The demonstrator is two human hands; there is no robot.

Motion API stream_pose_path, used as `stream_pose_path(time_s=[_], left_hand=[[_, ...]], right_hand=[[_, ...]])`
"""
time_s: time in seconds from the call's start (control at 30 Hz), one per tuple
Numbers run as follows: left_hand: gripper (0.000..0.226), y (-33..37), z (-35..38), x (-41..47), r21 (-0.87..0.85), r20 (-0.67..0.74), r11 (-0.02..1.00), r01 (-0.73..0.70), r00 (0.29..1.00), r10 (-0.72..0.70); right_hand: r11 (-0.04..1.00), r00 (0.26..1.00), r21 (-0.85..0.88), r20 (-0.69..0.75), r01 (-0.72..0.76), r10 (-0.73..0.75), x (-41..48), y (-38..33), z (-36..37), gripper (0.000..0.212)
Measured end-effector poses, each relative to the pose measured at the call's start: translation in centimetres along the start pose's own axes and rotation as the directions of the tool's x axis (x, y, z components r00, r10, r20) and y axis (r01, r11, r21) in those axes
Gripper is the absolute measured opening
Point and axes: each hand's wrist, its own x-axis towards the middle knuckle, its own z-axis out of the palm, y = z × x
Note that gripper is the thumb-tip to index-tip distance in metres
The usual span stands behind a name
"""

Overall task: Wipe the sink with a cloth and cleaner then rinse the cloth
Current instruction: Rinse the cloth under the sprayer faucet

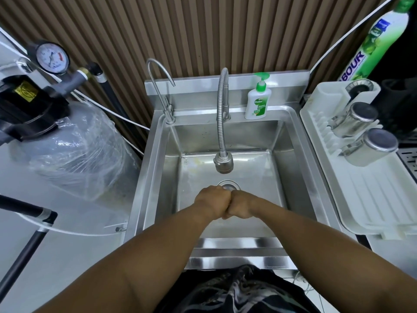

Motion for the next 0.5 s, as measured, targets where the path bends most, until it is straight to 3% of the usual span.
stream_pose_path(time_s=[0.2, 0.4, 0.5], left_hand=[[0.032, 0.1, -0.2, 0.4, -0.114, -0.042, 0.993, 0.013, 0.999, -0.018], [0.007, 0.4, -1.0, 0.7, -0.253, 0.065, 0.967, -0.008, 0.998, 0.025], [0.012, 0.4, -1.5, 0.7, -0.304, 0.128, 0.952, 0.014, 0.991, 0.026]], right_hand=[[0.970, 0.961, -0.240, -0.274, -0.027, -0.041, -0.7, 0.3, 0.2, 0.028], [0.837, 0.902, -0.547, -0.369, -0.016, -0.224, -1.3, 0.9, -0.1, 0.026], [0.777, 0.874, -0.629, -0.377, 0.001, -0.307, -1.2, 1.2, 0.0, 0.024]])
